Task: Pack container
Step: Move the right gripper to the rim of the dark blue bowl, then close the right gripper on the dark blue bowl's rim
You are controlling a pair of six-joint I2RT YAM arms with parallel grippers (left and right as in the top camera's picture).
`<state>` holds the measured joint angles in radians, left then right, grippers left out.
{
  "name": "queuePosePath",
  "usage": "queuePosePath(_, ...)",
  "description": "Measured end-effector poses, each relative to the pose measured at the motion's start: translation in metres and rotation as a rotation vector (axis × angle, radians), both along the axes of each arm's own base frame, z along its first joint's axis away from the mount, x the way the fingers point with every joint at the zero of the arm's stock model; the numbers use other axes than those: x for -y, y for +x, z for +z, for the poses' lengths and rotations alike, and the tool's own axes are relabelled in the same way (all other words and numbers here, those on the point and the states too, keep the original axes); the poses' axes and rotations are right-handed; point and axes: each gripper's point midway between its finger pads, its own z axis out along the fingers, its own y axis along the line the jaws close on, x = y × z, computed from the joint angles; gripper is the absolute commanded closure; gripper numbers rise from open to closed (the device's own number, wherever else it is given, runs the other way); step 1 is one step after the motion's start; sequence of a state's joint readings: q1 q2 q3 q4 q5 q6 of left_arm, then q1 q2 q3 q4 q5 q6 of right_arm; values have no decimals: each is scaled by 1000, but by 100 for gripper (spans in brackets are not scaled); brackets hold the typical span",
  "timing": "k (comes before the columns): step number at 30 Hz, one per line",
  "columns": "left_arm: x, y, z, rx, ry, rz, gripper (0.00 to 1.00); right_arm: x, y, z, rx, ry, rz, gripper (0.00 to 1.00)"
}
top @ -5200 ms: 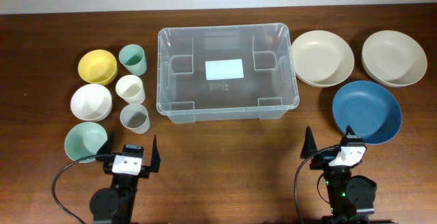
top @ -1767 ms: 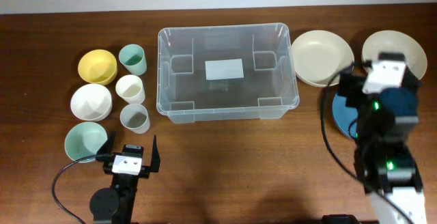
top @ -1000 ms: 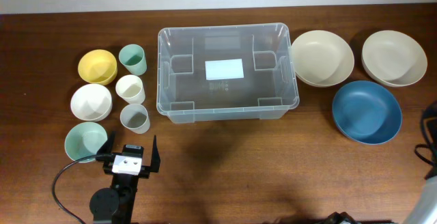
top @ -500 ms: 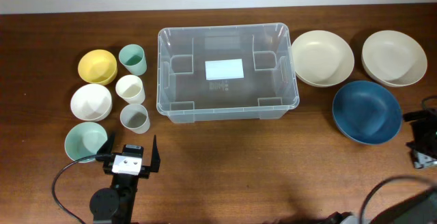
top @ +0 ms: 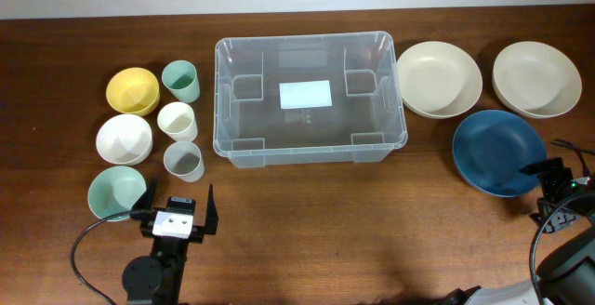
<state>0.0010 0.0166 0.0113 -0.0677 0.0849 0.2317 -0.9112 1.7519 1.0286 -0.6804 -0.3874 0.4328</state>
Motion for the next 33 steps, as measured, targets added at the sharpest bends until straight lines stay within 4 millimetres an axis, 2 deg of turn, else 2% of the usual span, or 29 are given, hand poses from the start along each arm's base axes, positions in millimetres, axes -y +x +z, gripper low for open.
queuePosePath(9,0,0,0,0,0,0,0,3,-2,-4,-38,-57,49,0)
queuePosePath(17,0,0,0,0,0,0,0,-7,24,-3,-25,-135,143,0)
queuePosePath(20,0,0,0,0,0,0,0,-11,28,-3,-34,-150,163,0)
queuePosePath(25,0,0,0,0,0,0,0,-9,27,-4,-49,-166,165,16)
queuePosePath(27,0,0,0,0,0,0,0,-9,26,-4,-52,-167,163,18)
queuePosePath(33,0,0,0,0,0,0,0,-8,26,-5,-56,-171,165,35)
